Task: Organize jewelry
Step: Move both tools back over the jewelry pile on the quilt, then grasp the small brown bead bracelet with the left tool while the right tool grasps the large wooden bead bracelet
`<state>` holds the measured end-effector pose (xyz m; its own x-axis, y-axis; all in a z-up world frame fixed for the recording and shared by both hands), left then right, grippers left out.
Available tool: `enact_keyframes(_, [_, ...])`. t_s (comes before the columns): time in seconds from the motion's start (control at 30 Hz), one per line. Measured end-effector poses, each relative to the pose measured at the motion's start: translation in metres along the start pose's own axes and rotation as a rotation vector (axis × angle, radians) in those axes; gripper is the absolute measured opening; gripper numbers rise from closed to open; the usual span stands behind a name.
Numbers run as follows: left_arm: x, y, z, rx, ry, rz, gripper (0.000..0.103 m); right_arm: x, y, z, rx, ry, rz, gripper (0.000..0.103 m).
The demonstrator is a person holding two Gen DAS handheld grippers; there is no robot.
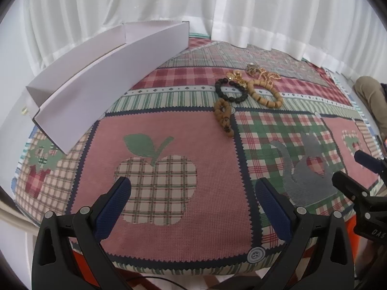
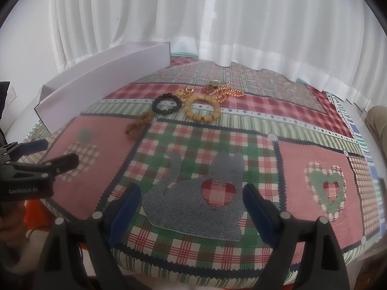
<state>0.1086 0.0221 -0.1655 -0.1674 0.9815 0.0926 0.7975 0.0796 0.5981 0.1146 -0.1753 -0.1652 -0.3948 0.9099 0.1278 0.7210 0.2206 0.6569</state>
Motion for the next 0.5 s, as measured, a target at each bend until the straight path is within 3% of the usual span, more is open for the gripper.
enact_keyframes(0.33, [0.020,0.010,0.013,0.022,-0.046,-0.076,0.102,-0.011,-0.003,0.006,0.007,0.009,0.048,0.088])
enact_keyframes(0.5, [0.002,0.023,0.024,0.038,-0.104,-0.009,0.102,-0.010,-0.002,0.007,0.004,0.015,0.039,0.088])
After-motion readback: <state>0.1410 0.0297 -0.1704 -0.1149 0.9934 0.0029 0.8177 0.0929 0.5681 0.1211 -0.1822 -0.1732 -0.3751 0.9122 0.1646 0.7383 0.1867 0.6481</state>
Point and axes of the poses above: each gripper's, at about its wrist camera, not at the fingertips, and z roughly the way its jaws point, x to its left, y to its top, the point moved 7 cm from there along z, roughly the way its jaws point, and after that the axes turned 9 degrees about y, right-handed, at the moved point
